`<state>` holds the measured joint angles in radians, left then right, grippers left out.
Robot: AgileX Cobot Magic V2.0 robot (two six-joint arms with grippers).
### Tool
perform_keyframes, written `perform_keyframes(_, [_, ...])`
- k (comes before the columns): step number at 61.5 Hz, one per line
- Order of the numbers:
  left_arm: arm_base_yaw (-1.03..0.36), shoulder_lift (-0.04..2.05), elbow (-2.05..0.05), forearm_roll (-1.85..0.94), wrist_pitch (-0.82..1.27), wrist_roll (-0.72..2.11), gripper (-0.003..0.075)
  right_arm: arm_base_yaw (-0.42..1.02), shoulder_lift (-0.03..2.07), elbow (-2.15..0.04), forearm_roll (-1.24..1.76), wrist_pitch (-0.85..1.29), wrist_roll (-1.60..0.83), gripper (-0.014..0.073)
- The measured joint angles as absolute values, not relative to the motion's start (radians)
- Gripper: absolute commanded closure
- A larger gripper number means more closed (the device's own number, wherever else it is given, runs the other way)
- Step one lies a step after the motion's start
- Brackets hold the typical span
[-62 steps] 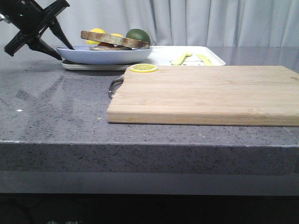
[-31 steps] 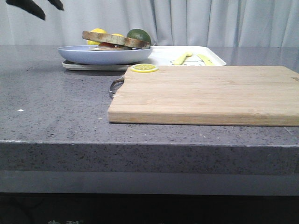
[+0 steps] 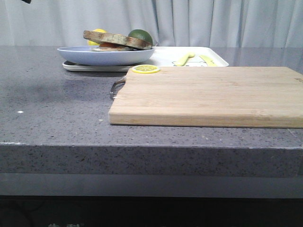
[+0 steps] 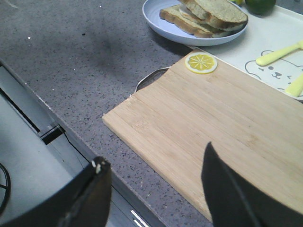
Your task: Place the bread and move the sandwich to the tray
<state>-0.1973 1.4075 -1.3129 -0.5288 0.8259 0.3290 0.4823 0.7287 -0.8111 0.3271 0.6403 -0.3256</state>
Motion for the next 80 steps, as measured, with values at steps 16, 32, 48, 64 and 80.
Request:
perform_keyframes(16, [-0.296, 1.180, -1.092, -0.523, 0.793, 0.426, 0.0461, 0.482, 0.729, -0.811, 0.327, 0.640, -0.326, 0.0149])
perform_keyframes(32, [-0.309, 0.920, -0.891, -0.490, 0.696, 0.502, 0.0461, 0.482, 0.729, -0.811, 0.327, 0.640, -0.326, 0.0149])
perform_keyframes(48, [-0.309, 0.710, -0.751, -0.437, 0.647, 0.515, 0.0462, 0.482, 0.729, -0.811, 0.327, 0.640, -0.326, 0.0149])
perform_keyframes(64, [-0.309, 0.630, -0.704, -0.433, 0.640, 0.515, 0.0462, 0.482, 0.729, -0.811, 0.327, 0.640, -0.326, 0.0149])
perform_keyframes(80, [-0.309, 0.630, -0.704, -0.433, 0.640, 0.515, 0.0519, 0.482, 0.729, -0.811, 0.327, 0.640, -0.326, 0.0314])
